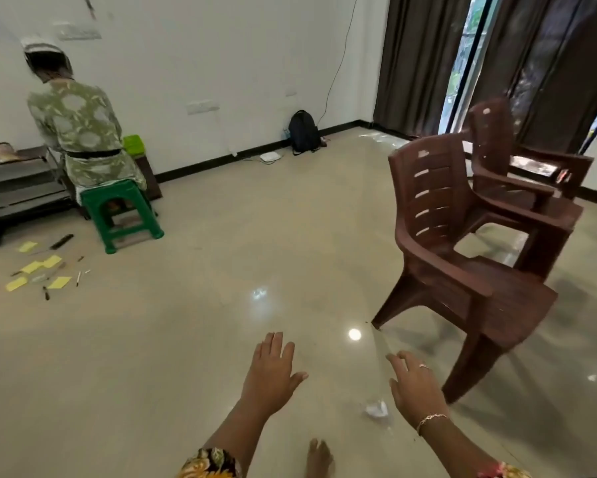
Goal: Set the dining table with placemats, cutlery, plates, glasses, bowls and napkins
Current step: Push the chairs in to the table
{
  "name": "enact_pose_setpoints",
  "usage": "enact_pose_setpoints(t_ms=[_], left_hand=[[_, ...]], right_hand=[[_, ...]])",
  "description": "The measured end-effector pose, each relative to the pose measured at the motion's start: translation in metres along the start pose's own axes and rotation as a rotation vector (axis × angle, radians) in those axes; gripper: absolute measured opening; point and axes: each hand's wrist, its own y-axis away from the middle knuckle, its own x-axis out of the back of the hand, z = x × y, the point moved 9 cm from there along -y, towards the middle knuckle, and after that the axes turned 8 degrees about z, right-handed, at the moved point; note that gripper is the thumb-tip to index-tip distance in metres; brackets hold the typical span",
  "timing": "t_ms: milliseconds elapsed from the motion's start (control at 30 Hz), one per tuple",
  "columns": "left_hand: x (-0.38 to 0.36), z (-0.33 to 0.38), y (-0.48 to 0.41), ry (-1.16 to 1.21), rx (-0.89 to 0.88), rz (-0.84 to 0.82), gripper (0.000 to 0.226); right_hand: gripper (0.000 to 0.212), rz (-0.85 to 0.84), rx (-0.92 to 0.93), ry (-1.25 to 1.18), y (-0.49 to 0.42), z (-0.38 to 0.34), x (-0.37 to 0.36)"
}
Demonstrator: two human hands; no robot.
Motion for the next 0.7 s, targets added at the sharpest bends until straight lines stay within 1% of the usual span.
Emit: enact_pose_setpoints(t_ms=[67, 133, 167, 233, 300, 467, 600, 667, 700], left_hand=[[0.009, -0.011, -0.047, -0.036, -0.029, 0.023, 0.063], [0.019, -0.02, -0.092, -0.053, -0.052, -0.033, 0.071], [0.029, -0.022, -0.119, -0.029, -0.074, -0.003, 0.074], [0.039, -0.025, -0.168, -0.032, -0.111, -0.021, 0.07], [0.05, -0.028, -0.219, -0.064, -0.157, 0.006, 0.063], [0.069, -0.027, -0.333, -0.091, -0.274, 0.097, 0.058], [0.07, -0.024, -0.426, -0.105, -0.355, 0.111, 0.06], [0.072, -0.018, -0.478, -0.105, -0.444, 0.132, 0.064], [0.072, -0.016, -0.504, -0.117, -0.482, 0.169, 0.066]], right_hand=[[0.059, 0.016, -0.007, 0.003, -0.043, 0.006, -0.018], [0.059, 0.021, -0.026, -0.003, -0.089, 0.011, -0.037], [0.059, 0.03, -0.034, -0.01, -0.115, 0.016, -0.043], [0.059, 0.053, -0.065, -0.006, -0.166, 0.026, -0.054], [0.059, 0.074, -0.097, -0.001, -0.216, 0.036, -0.06], [0.058, 0.155, -0.169, 0.032, -0.316, 0.062, -0.055], [0.055, 0.213, -0.272, 0.018, -0.385, 0.092, -0.065], [0.05, 0.244, -0.355, -0.001, -0.421, 0.114, -0.076], [0.045, 0.267, -0.392, 0.005, -0.438, 0.125, -0.08]])
